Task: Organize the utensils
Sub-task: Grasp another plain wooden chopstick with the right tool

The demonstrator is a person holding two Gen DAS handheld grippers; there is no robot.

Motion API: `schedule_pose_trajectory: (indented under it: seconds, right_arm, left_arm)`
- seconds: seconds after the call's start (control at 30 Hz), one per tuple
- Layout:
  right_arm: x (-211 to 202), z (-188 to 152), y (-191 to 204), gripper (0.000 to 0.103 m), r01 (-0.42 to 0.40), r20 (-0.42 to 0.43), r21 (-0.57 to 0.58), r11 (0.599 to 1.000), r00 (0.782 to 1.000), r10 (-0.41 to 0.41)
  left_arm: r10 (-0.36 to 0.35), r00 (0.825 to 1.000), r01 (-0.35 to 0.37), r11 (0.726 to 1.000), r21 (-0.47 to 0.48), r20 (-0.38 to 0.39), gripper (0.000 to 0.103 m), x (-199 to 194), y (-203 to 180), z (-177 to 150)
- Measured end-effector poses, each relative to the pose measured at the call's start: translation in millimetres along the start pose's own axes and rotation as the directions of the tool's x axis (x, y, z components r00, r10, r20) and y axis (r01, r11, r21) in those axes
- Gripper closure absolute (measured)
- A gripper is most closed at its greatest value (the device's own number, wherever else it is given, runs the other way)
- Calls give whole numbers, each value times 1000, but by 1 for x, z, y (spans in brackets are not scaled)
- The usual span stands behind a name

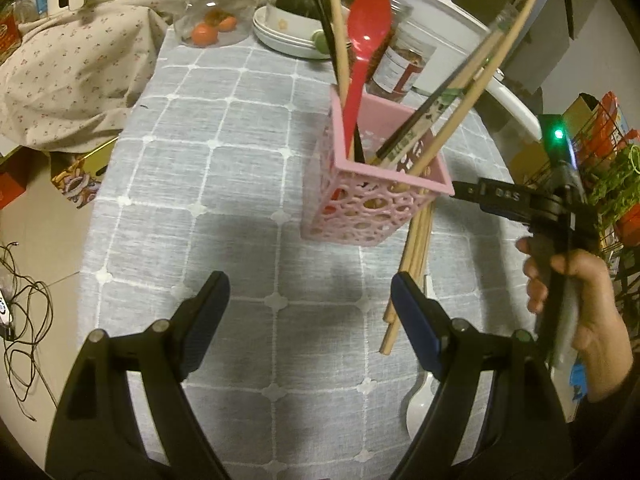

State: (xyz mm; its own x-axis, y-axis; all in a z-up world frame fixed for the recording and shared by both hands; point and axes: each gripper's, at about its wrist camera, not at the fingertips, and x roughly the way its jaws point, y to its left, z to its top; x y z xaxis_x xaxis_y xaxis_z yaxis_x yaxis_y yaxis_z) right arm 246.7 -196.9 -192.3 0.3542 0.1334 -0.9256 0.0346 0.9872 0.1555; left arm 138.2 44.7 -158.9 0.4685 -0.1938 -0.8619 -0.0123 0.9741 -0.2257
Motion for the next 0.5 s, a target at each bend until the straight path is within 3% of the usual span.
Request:
schedule_pose_trajectory:
  seconds: [0.2, 0.5]
  right_arm:
    - [17, 10, 0, 28, 25, -6, 20, 999, 1000, -25]
    - [27, 12, 20, 26, 111, 13, -53, 992, 994, -111]
  left_arm:
    - [-6, 1000, 6, 1000, 5, 13, 20, -5, 1, 3]
    - [-20, 1000, 19, 1000, 23, 20, 20, -9, -3, 3]
